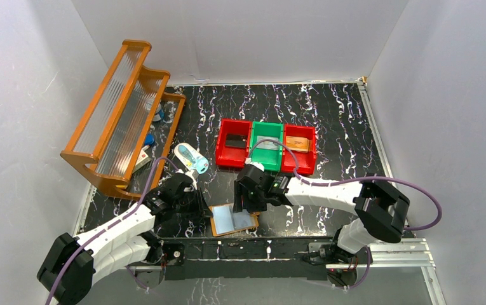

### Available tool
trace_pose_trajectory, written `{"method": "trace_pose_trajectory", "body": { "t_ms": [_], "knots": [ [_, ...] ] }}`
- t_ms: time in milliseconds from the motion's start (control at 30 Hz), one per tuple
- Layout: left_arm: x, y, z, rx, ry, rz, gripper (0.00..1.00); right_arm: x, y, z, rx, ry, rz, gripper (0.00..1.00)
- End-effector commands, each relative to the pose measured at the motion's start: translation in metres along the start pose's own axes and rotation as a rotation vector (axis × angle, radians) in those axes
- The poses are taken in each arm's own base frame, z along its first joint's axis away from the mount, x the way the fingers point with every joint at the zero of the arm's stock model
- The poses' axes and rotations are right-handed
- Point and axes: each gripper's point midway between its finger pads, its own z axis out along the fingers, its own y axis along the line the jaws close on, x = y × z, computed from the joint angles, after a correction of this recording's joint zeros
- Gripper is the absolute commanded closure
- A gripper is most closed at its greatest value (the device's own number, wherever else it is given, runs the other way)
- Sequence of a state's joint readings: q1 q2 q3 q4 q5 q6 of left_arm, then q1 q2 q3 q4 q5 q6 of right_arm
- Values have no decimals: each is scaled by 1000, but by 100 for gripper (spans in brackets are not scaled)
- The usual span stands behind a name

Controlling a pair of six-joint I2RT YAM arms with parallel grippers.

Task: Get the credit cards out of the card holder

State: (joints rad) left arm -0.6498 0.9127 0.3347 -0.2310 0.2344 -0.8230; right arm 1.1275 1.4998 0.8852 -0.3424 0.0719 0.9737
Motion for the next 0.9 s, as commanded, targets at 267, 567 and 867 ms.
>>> {"method": "trace_pose_trajectory", "body": {
  "t_ms": [267,567,867],
  "knots": [
    [0,-6,-2,25,8,9,90,9,-9,9,57,42,-10,35],
    [0,-7,-1,25,12,11,89,12,0,16,51,67,-51,37],
    [1,-6,-1,24,15,11,89,-1,7,10,135,13,-100,44]
  ]
}}
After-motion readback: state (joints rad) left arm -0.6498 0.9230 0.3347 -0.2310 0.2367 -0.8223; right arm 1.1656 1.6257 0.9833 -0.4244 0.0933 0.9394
